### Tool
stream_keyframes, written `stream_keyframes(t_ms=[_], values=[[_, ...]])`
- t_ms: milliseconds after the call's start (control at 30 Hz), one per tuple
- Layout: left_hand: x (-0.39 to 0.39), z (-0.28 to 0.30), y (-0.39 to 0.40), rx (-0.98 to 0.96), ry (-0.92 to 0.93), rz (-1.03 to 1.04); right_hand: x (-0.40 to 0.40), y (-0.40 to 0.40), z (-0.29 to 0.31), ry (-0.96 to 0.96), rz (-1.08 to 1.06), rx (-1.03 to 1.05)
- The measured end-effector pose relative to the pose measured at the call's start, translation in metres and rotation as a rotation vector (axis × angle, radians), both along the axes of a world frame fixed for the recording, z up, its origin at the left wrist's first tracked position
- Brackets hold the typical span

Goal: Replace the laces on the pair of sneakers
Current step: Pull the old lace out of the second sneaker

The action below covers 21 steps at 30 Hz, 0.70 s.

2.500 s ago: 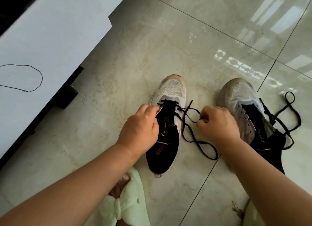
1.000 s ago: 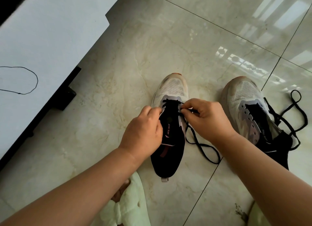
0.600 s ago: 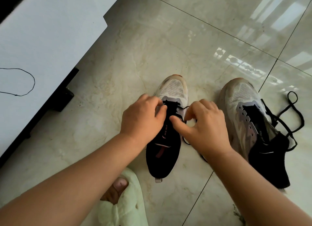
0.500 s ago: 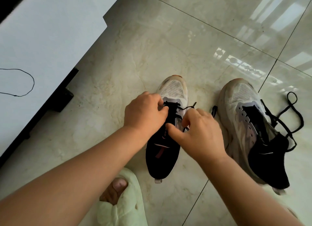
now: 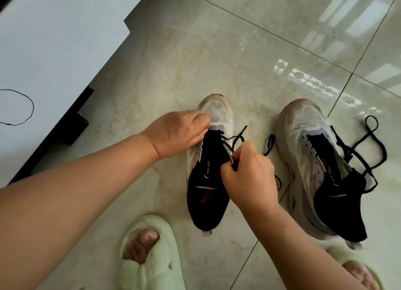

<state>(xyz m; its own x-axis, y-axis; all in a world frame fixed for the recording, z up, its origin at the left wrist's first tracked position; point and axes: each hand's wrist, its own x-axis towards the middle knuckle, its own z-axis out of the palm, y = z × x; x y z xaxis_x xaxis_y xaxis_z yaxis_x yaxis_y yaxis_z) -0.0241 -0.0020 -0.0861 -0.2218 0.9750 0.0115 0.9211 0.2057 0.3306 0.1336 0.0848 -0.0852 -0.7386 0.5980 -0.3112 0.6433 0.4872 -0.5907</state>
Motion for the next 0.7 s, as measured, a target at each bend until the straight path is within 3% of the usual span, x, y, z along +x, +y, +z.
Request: stream_keyframes(t_ms=[67,200,367,400,500,533,600,700], values=[[0.003,-0.002,0.001,-0.005,-0.064,0.097,-0.001,0.001,0.000,0.007,-0.008,-0.005],[0.018,-0.010,0.005,-0.191,-0.346,0.644,0.000,-0.002,0.002,0.022,-0.014,-0.031],[0.016,-0.011,0.004,-0.075,-0.754,0.745,0.002,-0.002,0.003,0.025,-0.026,-0.030],[0.013,-0.009,0.003,-0.057,-0.700,0.687,0.002,-0.002,0.003,0.024,-0.031,-0.033],[0.000,-0.009,-0.007,0.021,-0.033,0.240,0.002,-0.003,0.004,0.027,-0.022,-0.043],[-0.004,-0.011,-0.011,0.043,0.108,0.164,0.003,-0.003,0.004,0.024,-0.019,-0.042],[-0.002,-0.011,-0.013,0.007,0.110,0.261,0.002,-0.002,0.004,0.022,-0.026,-0.038],[0.013,-0.012,-0.008,-0.192,-0.228,0.706,0.004,-0.002,0.003,0.025,-0.038,-0.037]])
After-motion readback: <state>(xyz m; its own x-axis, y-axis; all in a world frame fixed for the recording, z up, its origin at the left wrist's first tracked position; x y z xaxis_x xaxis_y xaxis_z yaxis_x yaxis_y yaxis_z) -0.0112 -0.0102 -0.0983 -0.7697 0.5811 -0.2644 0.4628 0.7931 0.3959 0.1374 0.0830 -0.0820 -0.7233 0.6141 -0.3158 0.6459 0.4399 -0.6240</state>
